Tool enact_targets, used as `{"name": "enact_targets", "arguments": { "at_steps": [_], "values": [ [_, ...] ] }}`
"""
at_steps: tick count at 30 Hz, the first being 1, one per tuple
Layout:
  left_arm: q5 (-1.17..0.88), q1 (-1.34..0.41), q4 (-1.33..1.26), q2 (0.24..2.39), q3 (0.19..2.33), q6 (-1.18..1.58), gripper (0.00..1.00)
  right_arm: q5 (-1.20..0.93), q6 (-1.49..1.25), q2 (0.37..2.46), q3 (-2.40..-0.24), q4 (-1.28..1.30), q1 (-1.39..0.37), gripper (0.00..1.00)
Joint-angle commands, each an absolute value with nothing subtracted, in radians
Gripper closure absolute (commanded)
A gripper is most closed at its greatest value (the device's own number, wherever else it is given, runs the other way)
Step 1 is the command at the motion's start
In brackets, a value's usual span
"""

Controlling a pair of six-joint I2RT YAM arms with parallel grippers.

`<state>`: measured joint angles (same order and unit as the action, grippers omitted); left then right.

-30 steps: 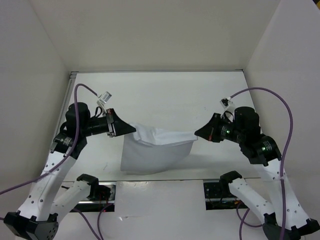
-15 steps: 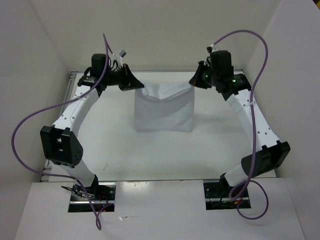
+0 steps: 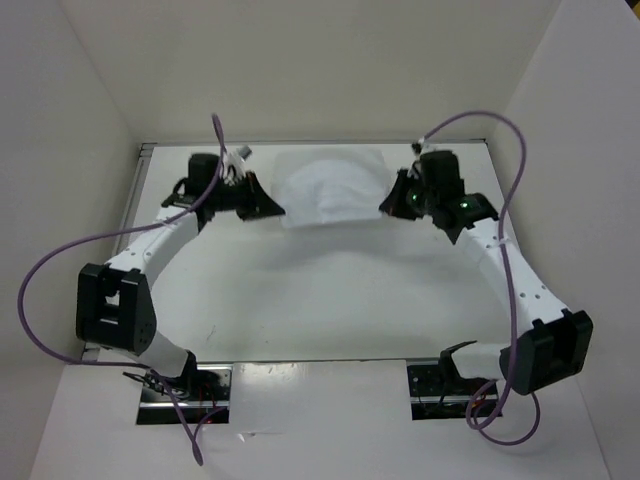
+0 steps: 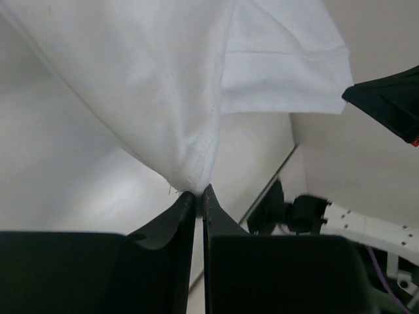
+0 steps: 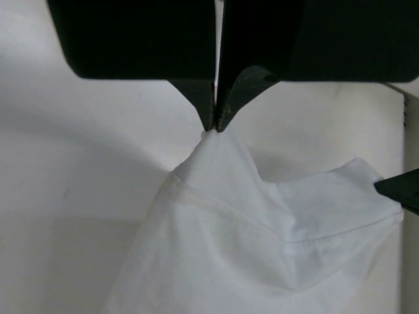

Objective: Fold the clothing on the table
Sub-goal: Flatten the skirt out

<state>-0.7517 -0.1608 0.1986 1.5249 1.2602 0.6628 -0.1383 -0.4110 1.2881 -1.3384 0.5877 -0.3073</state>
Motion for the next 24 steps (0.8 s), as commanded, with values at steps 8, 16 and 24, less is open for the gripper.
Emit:
{"name": "enact_targets", "arguments": {
  "at_steps": [8, 16, 24],
  "values": [
    [-0.727, -0.371, 0.086, 1.430, 0.674, 0.805, 0.88, -0.439, -0.693, 1.095, -0.799, 0.742, -0.469, 1.00],
    [-0.702, -0.407, 0.261, 1.301, 0.675, 0.796, 0.86, -0.416, -0.733, 1.009, -0.790, 0.896, -0.469, 1.00],
    [-0.712, -0.407, 0.298, 1.281, 0.703, 0.816, 0.83, -0.277, -0.756, 0.989, -0.877, 0.992, -0.460, 1.00]
  ]
}}
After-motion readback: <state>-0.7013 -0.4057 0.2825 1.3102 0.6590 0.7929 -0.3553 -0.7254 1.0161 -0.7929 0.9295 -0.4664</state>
